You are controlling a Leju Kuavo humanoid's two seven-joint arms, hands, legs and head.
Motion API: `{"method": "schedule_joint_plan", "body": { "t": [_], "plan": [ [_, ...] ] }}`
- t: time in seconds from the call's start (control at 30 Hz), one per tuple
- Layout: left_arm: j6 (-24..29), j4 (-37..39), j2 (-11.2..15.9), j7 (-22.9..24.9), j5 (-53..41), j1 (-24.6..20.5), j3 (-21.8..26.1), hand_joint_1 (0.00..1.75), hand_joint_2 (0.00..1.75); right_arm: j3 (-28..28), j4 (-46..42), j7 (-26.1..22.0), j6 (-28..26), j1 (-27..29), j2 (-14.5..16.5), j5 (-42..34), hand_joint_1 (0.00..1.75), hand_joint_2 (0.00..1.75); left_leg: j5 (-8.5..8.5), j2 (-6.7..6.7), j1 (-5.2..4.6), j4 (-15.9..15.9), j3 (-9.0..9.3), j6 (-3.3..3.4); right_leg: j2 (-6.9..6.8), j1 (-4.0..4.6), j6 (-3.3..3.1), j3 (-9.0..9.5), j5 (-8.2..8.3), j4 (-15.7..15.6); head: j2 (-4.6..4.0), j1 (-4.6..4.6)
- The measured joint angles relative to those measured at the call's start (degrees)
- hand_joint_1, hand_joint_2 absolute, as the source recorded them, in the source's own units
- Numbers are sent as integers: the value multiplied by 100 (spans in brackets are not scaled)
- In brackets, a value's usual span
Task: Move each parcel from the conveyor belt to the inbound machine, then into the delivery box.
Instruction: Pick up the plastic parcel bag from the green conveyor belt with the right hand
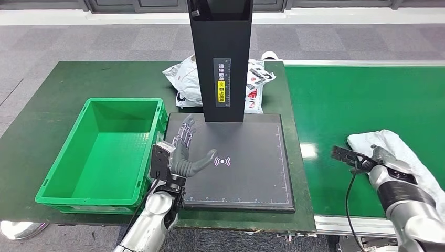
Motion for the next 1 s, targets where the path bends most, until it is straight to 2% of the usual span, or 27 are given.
{"method": "schedule_joint_plan", "body": {
  "t": [0.33,0.57,1.0],
  "plan": [
    [70,214,7,59,42,-112,0,0,175,514,113,28,172,545,-86,158,0,175,-3,0,0,0,-1,5,0,-2,1,0,-1,0,0,0],
    [288,340,10,16,25,-153,0,0,175,708,141,71,353,549,-107,189,0,175,-3,0,0,1,-1,8,-6,-1,2,4,-1,0,0,-1],
    [298,552,57,-44,140,-241,63,0,175,797,248,125,659,485,-160,-15,0,175,-6,-12,0,16,-1,27,-27,-4,12,16,-6,-1,0,-1]
  ]
}}
